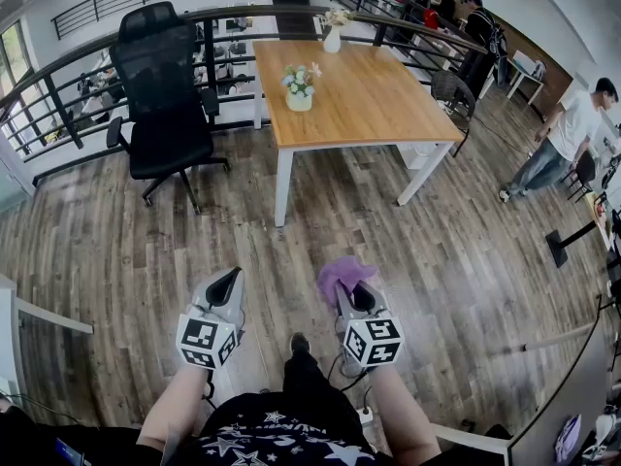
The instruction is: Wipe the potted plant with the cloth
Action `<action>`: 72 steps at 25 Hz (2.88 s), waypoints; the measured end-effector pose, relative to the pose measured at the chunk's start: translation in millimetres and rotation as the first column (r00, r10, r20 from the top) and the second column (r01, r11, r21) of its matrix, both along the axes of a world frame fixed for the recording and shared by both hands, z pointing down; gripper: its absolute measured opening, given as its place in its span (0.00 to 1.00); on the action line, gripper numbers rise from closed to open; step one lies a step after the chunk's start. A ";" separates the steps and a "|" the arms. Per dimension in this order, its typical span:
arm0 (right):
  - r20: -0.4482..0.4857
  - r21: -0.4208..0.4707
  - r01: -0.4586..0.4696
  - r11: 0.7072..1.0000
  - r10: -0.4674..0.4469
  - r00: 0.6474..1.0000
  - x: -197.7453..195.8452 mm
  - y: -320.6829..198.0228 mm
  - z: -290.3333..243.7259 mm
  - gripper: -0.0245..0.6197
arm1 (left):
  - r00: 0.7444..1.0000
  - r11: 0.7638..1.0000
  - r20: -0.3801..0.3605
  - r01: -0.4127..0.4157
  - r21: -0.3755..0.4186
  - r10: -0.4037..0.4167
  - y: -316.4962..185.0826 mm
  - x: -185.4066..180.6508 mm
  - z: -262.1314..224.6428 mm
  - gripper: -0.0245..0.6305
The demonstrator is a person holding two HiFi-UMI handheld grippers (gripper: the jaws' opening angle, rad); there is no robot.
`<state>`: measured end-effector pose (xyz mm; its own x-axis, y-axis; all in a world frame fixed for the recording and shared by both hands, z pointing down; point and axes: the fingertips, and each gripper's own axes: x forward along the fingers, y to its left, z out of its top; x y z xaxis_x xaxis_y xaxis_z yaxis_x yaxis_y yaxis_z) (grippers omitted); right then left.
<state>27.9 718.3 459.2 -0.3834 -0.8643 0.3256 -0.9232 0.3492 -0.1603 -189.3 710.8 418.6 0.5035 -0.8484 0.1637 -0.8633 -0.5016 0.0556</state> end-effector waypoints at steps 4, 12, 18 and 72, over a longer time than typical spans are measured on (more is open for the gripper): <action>-0.002 0.007 -0.023 1.000 0.023 1.000 19.5 -32.2 -4.7 0.16 | 1.000 1.000 0.013 -0.009 0.007 0.009 -27.3 11.9 -1.6 0.04; 0.037 0.001 -0.014 1.000 0.014 0.999 37.5 -88.0 -8.4 0.16 | 0.999 0.998 -0.003 0.049 -0.037 -0.049 -71.8 14.6 4.1 0.04; 0.043 -0.008 0.023 1.000 -0.023 0.999 50.0 -116.7 -4.9 0.16 | 0.998 0.995 -0.007 0.068 -0.077 -0.068 -93.5 33.3 14.5 0.04; 0.015 -0.143 -0.145 0.979 0.149 0.989 54.1 -641.5 21.5 0.17 | 0.991 0.977 -0.084 -0.115 -0.180 0.101 -642.9 21.6 51.9 0.04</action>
